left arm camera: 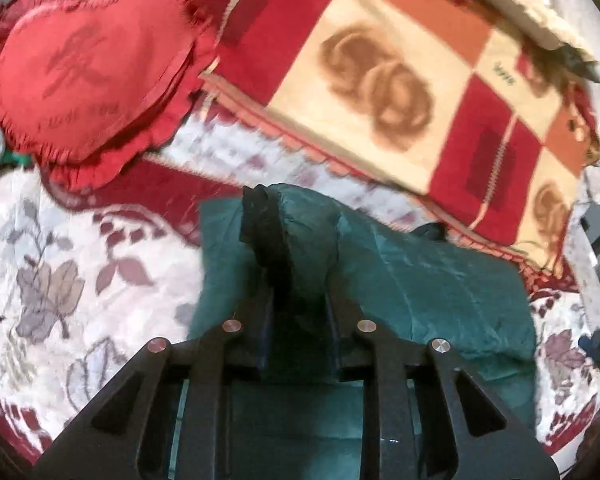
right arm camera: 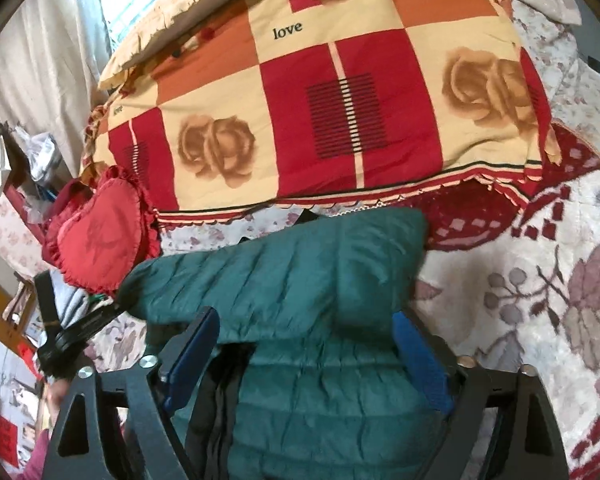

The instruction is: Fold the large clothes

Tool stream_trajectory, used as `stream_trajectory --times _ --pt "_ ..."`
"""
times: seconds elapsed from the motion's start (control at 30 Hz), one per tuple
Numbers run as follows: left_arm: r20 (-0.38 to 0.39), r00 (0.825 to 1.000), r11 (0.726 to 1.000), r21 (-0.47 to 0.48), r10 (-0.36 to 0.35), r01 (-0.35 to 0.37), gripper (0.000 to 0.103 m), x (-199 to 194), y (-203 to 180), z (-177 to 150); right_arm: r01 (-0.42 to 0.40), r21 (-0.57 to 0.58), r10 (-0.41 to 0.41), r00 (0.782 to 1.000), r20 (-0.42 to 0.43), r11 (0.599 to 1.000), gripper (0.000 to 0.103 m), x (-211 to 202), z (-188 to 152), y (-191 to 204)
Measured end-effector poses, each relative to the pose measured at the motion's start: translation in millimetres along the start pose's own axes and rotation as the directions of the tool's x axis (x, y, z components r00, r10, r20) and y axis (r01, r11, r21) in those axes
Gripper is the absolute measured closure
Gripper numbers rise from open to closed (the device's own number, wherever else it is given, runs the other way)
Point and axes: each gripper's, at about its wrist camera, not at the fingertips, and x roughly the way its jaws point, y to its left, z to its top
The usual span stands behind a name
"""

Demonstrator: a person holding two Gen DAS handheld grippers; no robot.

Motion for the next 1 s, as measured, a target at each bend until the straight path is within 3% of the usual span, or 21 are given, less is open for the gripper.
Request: stream_trajectory --times 0.03,0.2,0.47,0.63,0.8,0.93,1.0 --pt "-0.019 1.000 1.000 -0.009 0.002 -0.002 0.082 5.7 5.2 -3.3 0.008 -0.014 -0.009 1.000 -0.010 1.000 0.033 7.7 0.6 3.8" --pt "-0.065 0.998 1.000 -0.003 0.027 -0.028 0.082 27.7 11.9 -24.6 0.064 -0.139 -0.076 0.994 -0.082 0.988 0.033 64.7 0.6 33.5" --pt "-0.075 0.996 0.999 0.021 0.048 -0.046 0.079 40.8 6.6 -35.8 0.156 -0.209 -0.194 0.965 -0.177 0.965 0.033 137.3 -21.9 17.1" --pt "-0.076 0.996 0.999 0.006 0.054 -0.054 0.072 38.9 8.0 -37.3 0.178 -0.221 -0.219 0.959 -0.178 0.959 0.033 129.4 -18.4 21.4" --pt "-0.083 0.996 0.999 -0.019 0.038 -0.040 0.071 22.0 11.3 -35.8 0.121 -0.137 -0.138 0.983 -0.124 0.983 0.033 88.6 -13.1 21.8" --pt "-0.014 0.997 0.997 0.005 0.076 -0.076 0.071 -3.6 6.4 -33.9 0.103 -0.133 -0.115 0.990 -0.082 0.986 0.033 68.3 -10.1 26.5" --pt "0.022 0.997 0.997 0.017 0.078 -0.078 0.071 -15.6 3.5 -31.5 0.088 -0.125 -0.099 0.992 -0.082 0.988 0.027 65.8 -7.8 31.3"
